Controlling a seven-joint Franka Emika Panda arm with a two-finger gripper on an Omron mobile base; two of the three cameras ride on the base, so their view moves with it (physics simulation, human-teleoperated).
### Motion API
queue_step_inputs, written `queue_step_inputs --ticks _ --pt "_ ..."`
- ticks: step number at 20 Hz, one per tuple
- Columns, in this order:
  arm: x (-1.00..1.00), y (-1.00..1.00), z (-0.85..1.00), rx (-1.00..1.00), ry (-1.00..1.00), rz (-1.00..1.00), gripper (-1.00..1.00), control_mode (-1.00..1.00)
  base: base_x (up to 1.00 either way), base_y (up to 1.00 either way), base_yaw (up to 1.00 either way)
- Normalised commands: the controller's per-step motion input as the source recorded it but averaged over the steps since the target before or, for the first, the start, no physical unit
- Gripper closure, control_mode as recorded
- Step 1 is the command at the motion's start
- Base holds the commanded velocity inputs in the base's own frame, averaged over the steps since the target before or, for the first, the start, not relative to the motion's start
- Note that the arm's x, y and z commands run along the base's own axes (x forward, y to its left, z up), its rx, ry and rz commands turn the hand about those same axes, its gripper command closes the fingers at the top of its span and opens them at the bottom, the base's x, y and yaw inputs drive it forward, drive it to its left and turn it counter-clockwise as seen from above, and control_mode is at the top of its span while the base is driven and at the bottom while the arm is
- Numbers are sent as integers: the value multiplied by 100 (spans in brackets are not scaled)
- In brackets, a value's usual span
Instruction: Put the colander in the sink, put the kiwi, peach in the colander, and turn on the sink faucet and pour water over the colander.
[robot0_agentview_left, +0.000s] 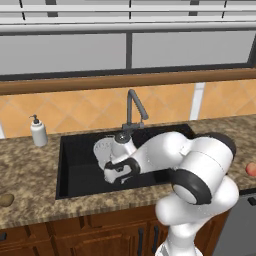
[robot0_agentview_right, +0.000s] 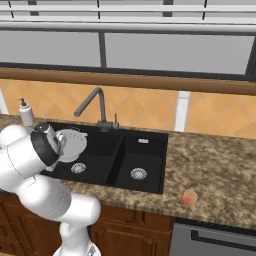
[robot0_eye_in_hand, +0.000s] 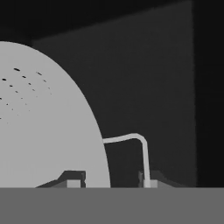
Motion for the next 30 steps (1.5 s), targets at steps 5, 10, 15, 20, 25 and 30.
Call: queue_step_inputs --ticks 5,10,15,20,25,30 --pt "0 0 -5 0 0 -33 100 -100 0 0 0" --pt "0 -12 0 0 15 -22 100 -100 0 0 0" --pt "1 -12 -15 2 17 -27 100 -100 0 0 0" --pt "18 -7 -41 0 0 -22 100 -100 0 0 0" --pt "31 -7 -34 0 0 -12 100 -100 0 0 0" --pt "25 -1 -38 0 0 -11 100 -100 0 0 0"
